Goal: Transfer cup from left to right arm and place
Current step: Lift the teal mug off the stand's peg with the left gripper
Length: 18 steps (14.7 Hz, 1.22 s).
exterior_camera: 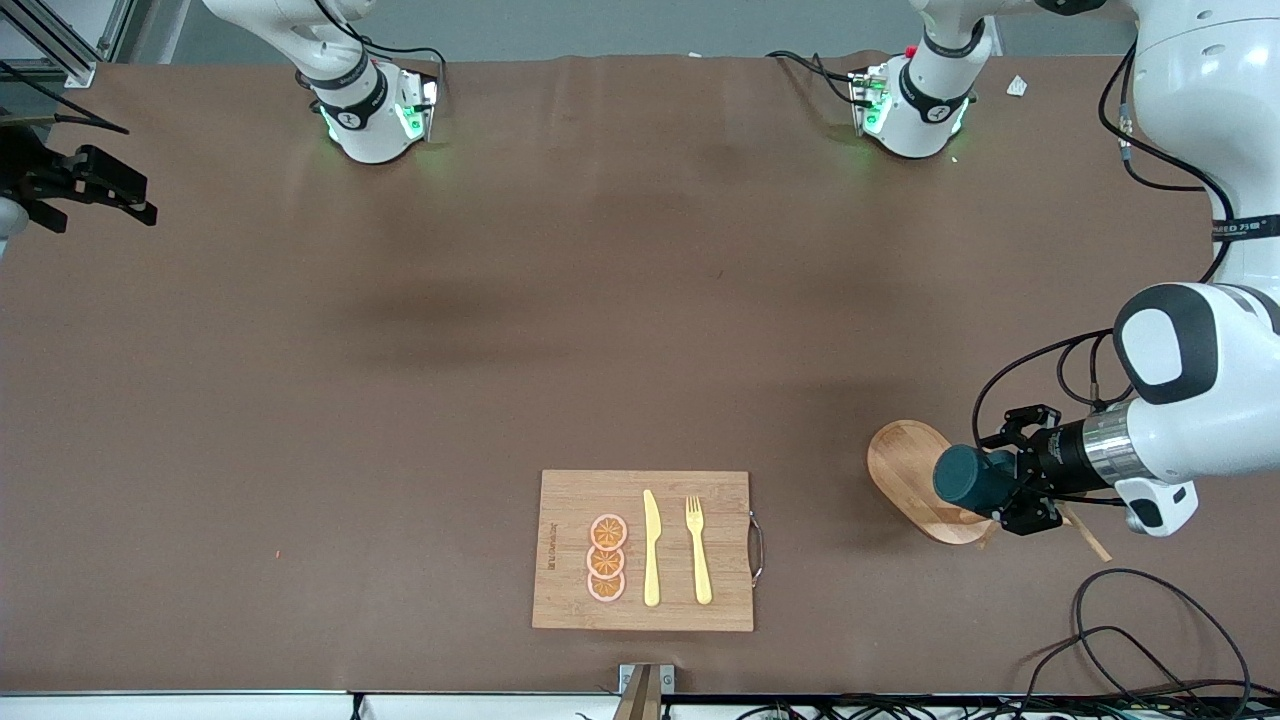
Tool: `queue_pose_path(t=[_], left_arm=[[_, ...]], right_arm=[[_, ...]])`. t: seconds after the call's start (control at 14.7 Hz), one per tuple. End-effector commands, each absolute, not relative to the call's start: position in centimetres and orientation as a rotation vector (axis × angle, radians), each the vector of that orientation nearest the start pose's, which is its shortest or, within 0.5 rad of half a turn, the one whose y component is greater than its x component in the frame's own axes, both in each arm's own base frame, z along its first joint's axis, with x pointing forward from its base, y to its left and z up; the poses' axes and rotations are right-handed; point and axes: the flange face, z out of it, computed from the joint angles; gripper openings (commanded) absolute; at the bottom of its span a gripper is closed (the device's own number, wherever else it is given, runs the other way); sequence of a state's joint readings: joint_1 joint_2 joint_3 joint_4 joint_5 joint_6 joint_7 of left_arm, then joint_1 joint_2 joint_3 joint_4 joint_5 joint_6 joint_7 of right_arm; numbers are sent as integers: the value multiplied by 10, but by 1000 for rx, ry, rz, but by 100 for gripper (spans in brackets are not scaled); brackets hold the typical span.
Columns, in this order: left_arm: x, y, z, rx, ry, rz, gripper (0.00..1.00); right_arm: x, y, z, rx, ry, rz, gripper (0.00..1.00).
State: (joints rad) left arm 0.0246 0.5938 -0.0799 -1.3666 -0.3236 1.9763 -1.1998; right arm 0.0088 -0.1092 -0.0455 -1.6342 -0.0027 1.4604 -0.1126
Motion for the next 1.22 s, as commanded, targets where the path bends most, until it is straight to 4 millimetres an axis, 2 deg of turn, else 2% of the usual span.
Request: queue_pose_path(t=[0.0, 0.14, 0.34, 0.48, 0.75, 1.02, 1.16], left_arm=[[725, -52, 377, -2730, -2066, 346, 99], [725, -52, 374, -2727, -2065, 350, 93], [725, -52, 375, -2728, -2066, 348, 67], [725, -51, 377, -2731, -2067, 344, 54], [725, -51, 388, -2738, -2075, 325, 52], [716, -54, 433, -2779, -2060, 285, 52], [708, -62, 451, -2799, -2018, 304, 52]], right_arm=[[501, -18, 647, -3130, -130, 93, 100], [501, -18, 647, -3130, -130, 93, 100], [501, -18, 647, -3130, -130, 93, 100], [501, -18, 647, -3130, -130, 93, 100], [501, -18, 647, -3130, -130, 96, 100], [501, -18, 647, -3130, -130, 96, 100], [501, -18, 646, -3130, -130, 98, 100]])
